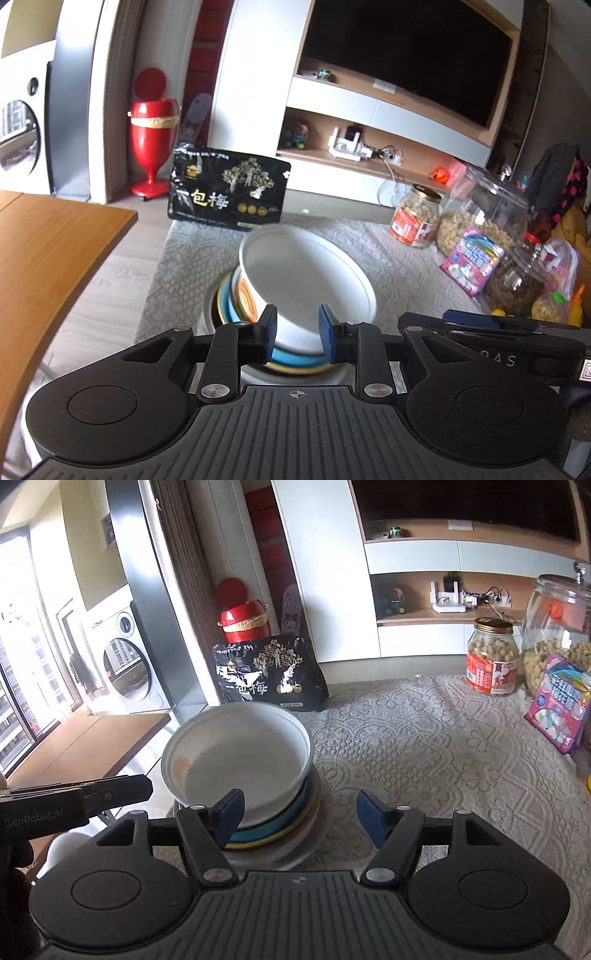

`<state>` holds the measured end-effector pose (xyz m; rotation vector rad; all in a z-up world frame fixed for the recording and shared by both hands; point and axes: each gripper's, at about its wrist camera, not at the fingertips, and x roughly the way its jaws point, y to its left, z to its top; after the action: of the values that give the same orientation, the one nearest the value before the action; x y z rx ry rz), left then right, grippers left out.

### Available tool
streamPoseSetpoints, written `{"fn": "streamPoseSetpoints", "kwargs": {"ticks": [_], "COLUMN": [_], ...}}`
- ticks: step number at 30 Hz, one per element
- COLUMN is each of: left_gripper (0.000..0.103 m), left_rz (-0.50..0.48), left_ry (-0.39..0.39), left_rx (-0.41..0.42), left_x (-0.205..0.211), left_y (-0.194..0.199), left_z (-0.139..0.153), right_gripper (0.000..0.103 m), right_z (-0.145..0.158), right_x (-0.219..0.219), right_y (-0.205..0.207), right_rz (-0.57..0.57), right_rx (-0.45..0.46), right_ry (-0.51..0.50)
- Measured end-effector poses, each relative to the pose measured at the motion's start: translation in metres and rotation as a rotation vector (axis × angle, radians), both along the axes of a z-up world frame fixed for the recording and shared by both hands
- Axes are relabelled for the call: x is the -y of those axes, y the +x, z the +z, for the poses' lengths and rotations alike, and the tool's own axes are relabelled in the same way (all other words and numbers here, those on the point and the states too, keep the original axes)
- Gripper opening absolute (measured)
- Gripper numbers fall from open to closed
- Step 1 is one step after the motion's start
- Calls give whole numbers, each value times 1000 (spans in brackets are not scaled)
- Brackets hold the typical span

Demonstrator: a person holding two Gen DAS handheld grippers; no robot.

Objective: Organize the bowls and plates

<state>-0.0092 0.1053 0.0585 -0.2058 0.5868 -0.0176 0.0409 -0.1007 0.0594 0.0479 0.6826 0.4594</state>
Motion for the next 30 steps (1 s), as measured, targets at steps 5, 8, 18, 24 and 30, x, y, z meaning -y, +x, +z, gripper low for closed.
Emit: {"fn": "streamPoseSetpoints", "kwargs": {"ticks": [5,8,18,24,30], "left_gripper": [18,18,18,18,18], "left_rz": [7,59,84,96,97], "left_ry": [56,96,100,92,93], "left_rx": [10,22,23,5,1], "left_x": [37,51,55,53,54], "left_y": [-42,-65,-89,-89,-87], "left_z": [-31,-38,-44,-47,-49], "right_gripper": [68,68,68,68,68], "right_z": [-31,-27,-22,-25,-26], "right_x": [12,18,14,15,14], "right_y": [-49,-66,-102,-102,-103], "right_rz": [-12,-32,-1,5,10], "right_rx": [-32,24,155,136,129], "right_ry": [-38,-47,-84,-80,-82]}}
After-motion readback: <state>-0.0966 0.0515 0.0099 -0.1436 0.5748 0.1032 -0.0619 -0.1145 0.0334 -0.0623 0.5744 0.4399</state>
